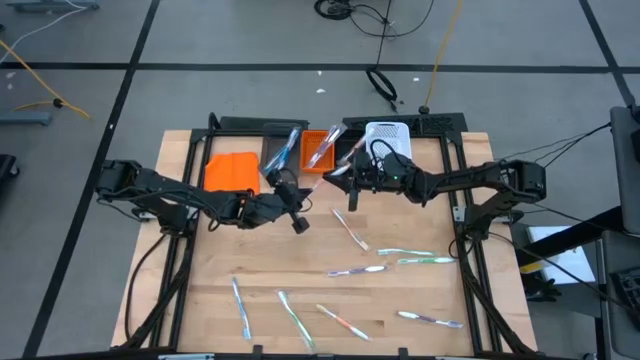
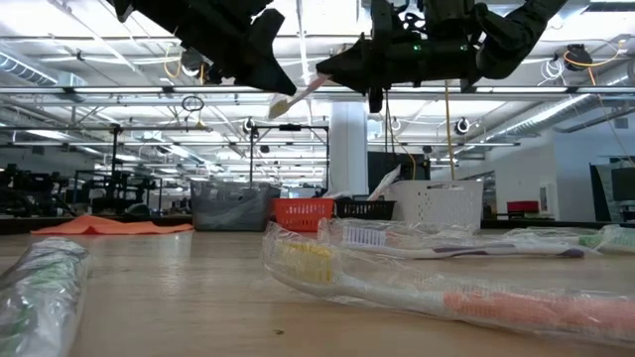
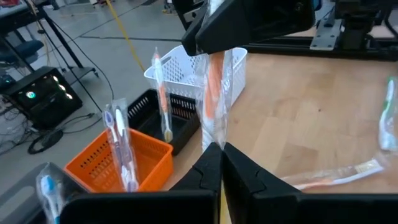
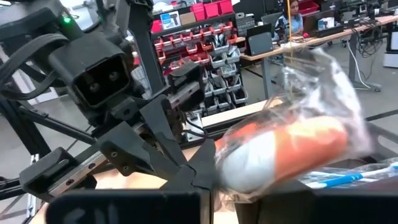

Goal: Pick & Place Toothbrushes
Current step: Put the orange toothbrush into the black bin

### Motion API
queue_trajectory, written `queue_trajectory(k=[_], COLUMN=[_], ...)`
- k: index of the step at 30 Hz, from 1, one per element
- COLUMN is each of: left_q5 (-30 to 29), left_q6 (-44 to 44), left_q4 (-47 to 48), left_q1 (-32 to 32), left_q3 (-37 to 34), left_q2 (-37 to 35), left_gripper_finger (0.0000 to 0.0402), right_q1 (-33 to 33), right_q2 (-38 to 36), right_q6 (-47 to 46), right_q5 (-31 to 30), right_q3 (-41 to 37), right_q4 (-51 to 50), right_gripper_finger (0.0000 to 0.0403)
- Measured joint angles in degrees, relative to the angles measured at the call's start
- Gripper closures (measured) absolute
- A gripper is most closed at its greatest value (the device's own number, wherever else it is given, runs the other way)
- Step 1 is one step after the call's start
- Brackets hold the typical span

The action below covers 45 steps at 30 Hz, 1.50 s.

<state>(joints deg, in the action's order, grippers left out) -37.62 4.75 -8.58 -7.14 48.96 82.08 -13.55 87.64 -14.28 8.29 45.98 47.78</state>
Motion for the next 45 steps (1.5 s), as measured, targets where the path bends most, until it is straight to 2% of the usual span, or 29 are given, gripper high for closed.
queue_trajectory(k=[4,11,16,20,32,45], left_q5=[-0.36,-5.14,-5.35,-4.37,-3.92,-3.81], left_q6=[-1.38,-2.94,-2.48,-0.47,3.42,3.48], left_q4=[1.51,6.44,9.78,10.71,10.56,10.51], left_q1=[-0.02,-0.13,-0.23,-0.54,-1.68,-1.68], left_q3=[-0.01,0.01,-0.03,0.01,0.01,0.01], left_q2=[-0.22,-1.32,-1.68,-1.77,-1.79,-1.77], left_gripper_finger=[0.0387,0.0334,0.0310,0.0304,0.0302,0.0302], right_q1=[-1.06,-3.87,-6.23,-8.64,-14.71,-18.02], right_q2=[0.00,-0.70,-2.95,-5.83,-10.49,-7.75], right_q6=[-0.29,-1.00,-1.11,-0.21,1.71,1.92], right_q5=[0.57,0.67,0.64,-0.42,-12.68,-14.51], right_q3=[0.00,-0.02,-0.02,-0.02,0.00,-0.02], right_q4=[-0.82,-4.88,-8.35,-12.22,-27.52,-31.28], right_gripper_finger=[0.0385,0.0385,0.0385,0.0385,0.0385,0.0385])
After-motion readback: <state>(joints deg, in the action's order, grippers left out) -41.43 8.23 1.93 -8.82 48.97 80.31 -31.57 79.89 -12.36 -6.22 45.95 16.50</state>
